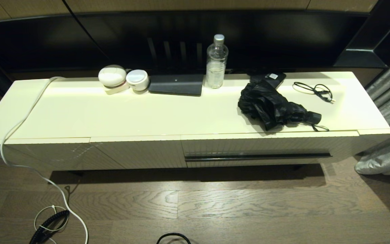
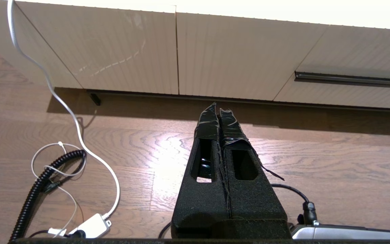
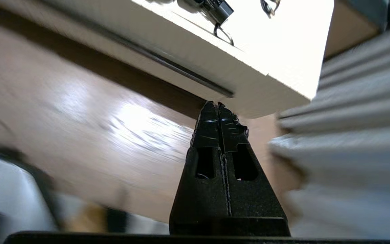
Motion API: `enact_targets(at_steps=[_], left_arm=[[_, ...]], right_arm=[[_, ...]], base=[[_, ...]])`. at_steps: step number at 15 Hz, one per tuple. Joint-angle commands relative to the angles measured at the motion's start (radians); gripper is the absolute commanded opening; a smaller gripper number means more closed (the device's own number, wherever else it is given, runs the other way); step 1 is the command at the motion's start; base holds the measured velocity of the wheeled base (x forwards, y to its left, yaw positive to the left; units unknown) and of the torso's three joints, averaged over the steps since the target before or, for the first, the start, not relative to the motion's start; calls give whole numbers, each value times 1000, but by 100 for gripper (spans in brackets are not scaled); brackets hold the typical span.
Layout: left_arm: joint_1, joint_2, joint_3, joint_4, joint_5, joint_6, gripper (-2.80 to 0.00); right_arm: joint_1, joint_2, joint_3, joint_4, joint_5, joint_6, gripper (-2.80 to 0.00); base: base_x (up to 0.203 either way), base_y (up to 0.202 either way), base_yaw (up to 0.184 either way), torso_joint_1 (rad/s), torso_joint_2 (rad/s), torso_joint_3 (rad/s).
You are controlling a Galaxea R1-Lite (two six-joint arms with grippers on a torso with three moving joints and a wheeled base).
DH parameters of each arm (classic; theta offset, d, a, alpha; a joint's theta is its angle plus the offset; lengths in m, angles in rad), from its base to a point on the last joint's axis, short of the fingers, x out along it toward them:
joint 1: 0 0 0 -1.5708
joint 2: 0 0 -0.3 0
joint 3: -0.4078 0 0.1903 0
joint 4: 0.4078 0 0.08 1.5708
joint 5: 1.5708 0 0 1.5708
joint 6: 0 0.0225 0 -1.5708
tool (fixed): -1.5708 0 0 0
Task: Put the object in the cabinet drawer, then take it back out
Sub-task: Open the drawer
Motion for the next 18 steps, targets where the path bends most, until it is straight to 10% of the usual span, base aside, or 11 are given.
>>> enact_targets(at_steps=[1,7,13,18], left_arm=[[0,-2,0,0,0,-1,-280],[0,-2,0,0,0,-1,-280],[0,-2,0,0,0,-1,-280],[0,-2,0,0,0,-1,-280]], right_arm=[[3,248,-77,1,-3,-298,-280],[68,467,-130,6,-23,-893,-280],[301,600,-16,-33,-192,-916,-280],[318,819,6,-202,-209,-903,-280]], base=[[0,0,0,0,0,0],[0,0,0,0,0,0],[0,0,0,0,0,0],[0,0,0,0,0,0]])
